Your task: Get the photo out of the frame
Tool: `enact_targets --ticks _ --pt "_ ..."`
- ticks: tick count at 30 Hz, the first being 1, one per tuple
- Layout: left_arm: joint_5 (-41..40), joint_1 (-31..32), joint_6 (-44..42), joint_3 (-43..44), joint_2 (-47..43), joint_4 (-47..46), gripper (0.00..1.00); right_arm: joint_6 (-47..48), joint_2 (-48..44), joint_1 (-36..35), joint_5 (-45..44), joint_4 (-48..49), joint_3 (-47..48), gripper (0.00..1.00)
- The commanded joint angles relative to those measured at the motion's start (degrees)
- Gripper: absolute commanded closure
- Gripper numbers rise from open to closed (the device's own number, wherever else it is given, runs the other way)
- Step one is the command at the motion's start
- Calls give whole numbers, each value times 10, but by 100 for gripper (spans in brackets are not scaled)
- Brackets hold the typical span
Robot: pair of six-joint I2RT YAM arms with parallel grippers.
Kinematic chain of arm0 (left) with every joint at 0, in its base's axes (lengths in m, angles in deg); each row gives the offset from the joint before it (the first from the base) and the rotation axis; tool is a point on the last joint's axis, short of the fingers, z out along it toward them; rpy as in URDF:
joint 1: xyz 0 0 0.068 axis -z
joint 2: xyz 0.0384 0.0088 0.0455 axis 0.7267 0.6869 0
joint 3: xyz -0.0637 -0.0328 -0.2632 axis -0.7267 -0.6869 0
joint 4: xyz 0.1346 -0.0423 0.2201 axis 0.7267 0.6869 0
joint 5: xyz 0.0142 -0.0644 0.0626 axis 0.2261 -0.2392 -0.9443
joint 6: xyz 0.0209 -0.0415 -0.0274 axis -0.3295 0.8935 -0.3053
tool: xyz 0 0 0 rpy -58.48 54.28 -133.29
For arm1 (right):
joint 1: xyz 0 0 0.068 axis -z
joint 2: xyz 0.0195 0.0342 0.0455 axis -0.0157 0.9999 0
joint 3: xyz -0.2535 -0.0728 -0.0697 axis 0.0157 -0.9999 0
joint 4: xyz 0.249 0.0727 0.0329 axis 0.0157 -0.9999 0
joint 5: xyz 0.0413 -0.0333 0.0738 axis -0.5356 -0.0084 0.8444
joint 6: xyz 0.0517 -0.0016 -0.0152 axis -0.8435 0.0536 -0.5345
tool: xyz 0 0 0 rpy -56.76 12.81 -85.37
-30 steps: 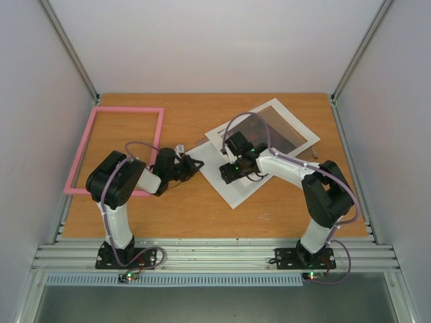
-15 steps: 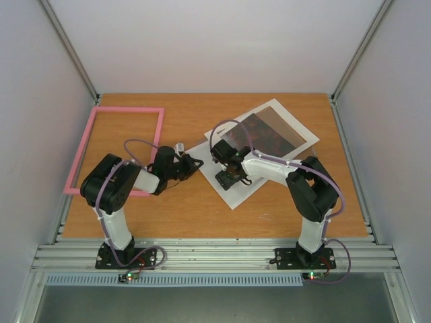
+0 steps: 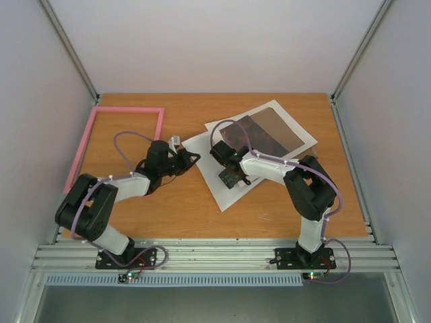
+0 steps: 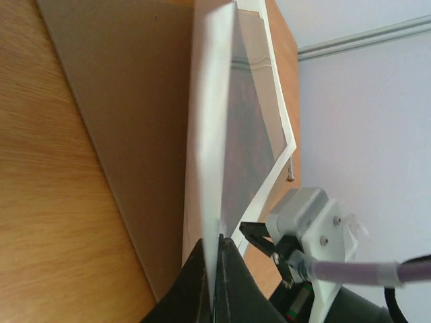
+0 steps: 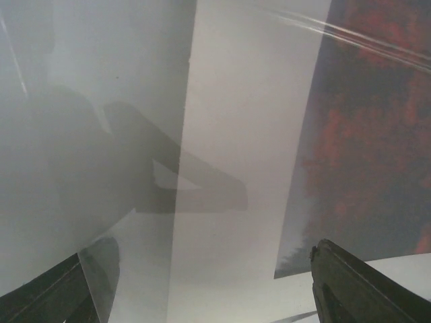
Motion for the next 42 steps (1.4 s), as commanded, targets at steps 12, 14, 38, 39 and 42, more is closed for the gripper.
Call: enact_targets --ticks 12,14,38,39,42 --pt "-135 1 -179 70 -243 469 100 -27 -8 -2 -1 -6 16 22" --pt "-159 0 -195 88 -266 529 100 -28 -13 -2 4 -6 17 22" --pt "-399 -1 -468 373 -395 948 100 -11 -112 -2 131 15 28 21" --pt "-405 -1 -486 388 -396 953 99 -9 -120 -2 138 17 29 21" --pt "-419 -1 -530 431 -396 966 100 0 -142 -2 166 25 36 20"
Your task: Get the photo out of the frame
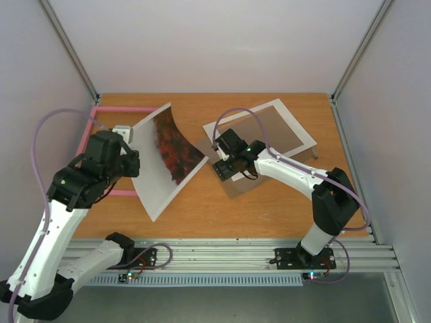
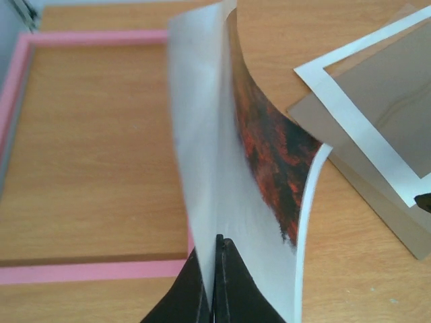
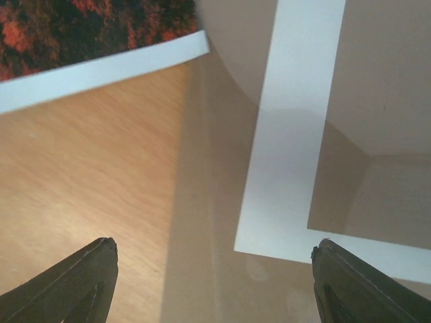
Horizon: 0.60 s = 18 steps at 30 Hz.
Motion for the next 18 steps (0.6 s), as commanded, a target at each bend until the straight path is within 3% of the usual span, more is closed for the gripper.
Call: enact_targets --ticks 1,8,18 --pt "-34 -2 -108 71 -9 30 100 22 -40 0 59 24 23 20" --pt "29 -2 -237 131 -11 26 100 98 -92 1 121 57 50 19" --pt "144 -2 -391 170 -10 -29 99 239 -119 2 190 27 181 18"
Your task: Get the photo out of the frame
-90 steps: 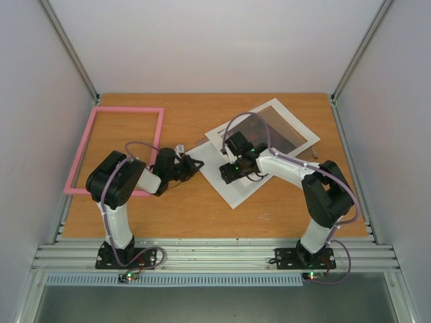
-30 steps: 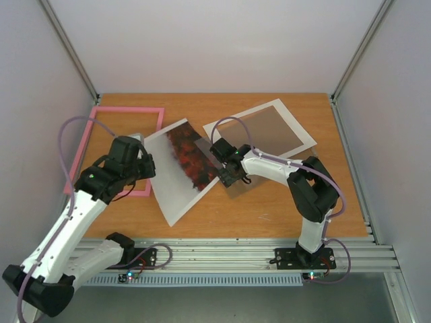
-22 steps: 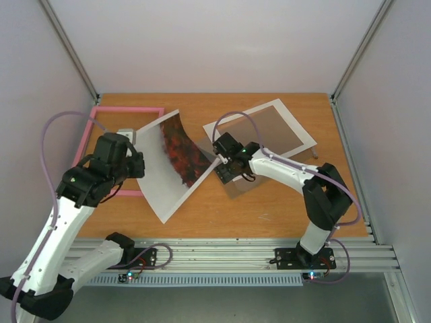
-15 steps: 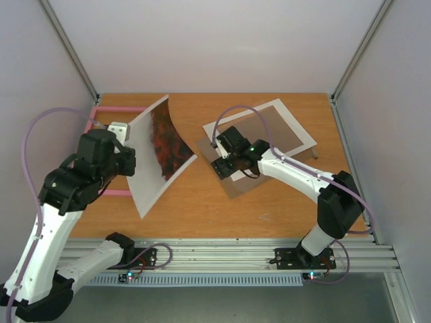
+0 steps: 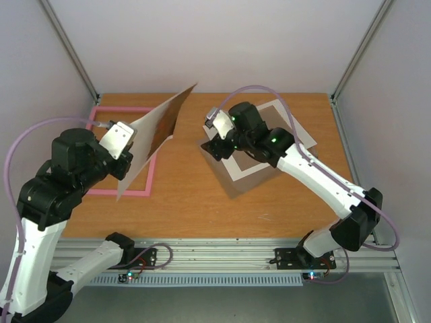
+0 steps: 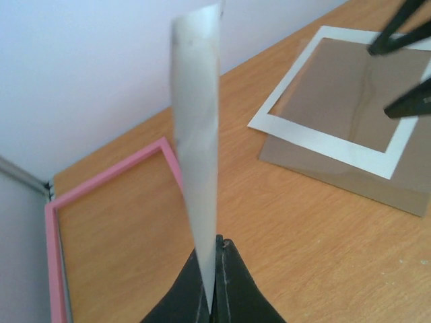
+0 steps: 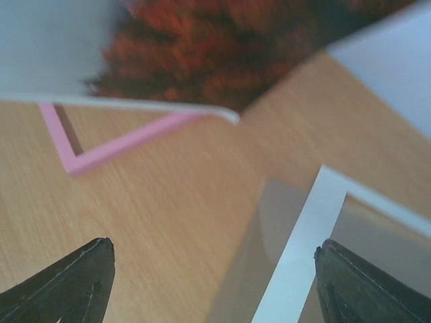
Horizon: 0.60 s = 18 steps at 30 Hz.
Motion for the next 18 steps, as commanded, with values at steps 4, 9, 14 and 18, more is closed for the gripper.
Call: enact_targets --ticks 4,9,14,18 --pt "89 -2 -137 22 -2 -58 100 135 35 0 79 -132 185 20" --pt "97 -2 -177 16 3 -67 99 171 53 -2 113 -182 267 22" --pt "130 -1 -199 17 3 -71 99 211 53 -11 152 -211 293 21" --pt "154 -1 -213 14 0 -76 99 236 79 -20 172 -256 333 23"
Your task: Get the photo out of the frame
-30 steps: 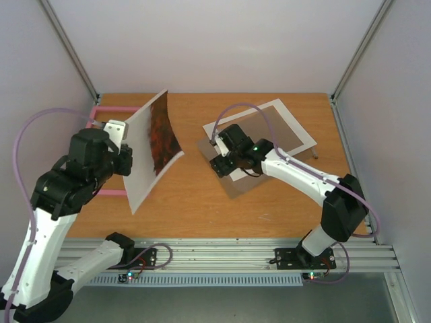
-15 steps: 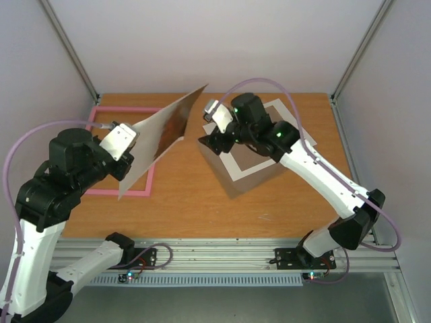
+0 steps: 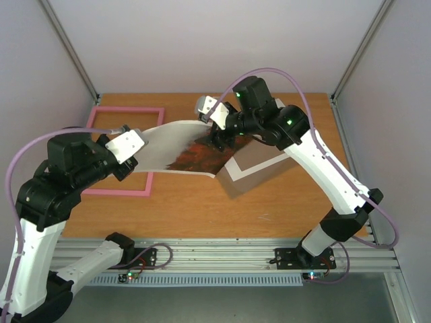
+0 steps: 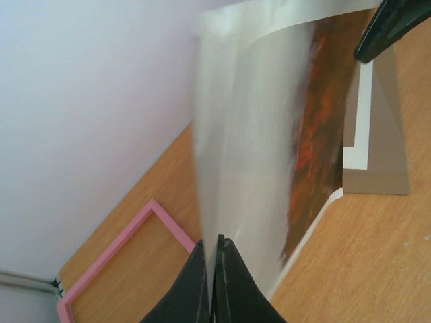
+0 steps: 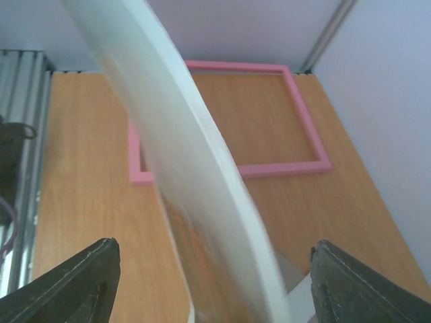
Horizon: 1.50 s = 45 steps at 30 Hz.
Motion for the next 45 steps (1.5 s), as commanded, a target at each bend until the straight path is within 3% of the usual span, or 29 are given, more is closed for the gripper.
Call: enact_targets --ticks 1,5,11,18,20,23,28,31,33,35,40,45 --pt "44 -1 -36 2 -2 -44 99 45 33 -13 39 -69 52 24" --pt "54 -1 -37 -2 0 -44 100 49 56 -13 43 -108 79 33" --pt "55 -1 -40 -12 -4 -47 99 41 66 -13 56 -139 98 58" --pt "56 -1 -37 -16 -3 -51 99 14 79 -13 77 -169 123 98" --pt "55 0 -35 -21 -6 -55 99 3 82 -13 81 -176 128 99" --pt "50 -1 -29 -30 -13 -64 87 -15 89 -10 81 -183 132 99" --pt "11 0 -19 -51 -31 -86 55 -63 107 12 116 -194 148 99" --pt "-63 -1 -2 -84 -50 -129 48 -107 122 32 143 -192 154 99" --pt "-124 -1 19 -102 -58 -163 24 -131 134 50 154 -188 158 99" --pt "-198 -1 43 -113 -63 -188 10 -173 148 72 163 -183 159 99" --pt "-279 -1 115 -133 -82 -213 2 -256 190 137 194 -166 153 99" --pt "-330 -1 199 -163 -96 -208 1 -334 218 198 206 -122 116 99"
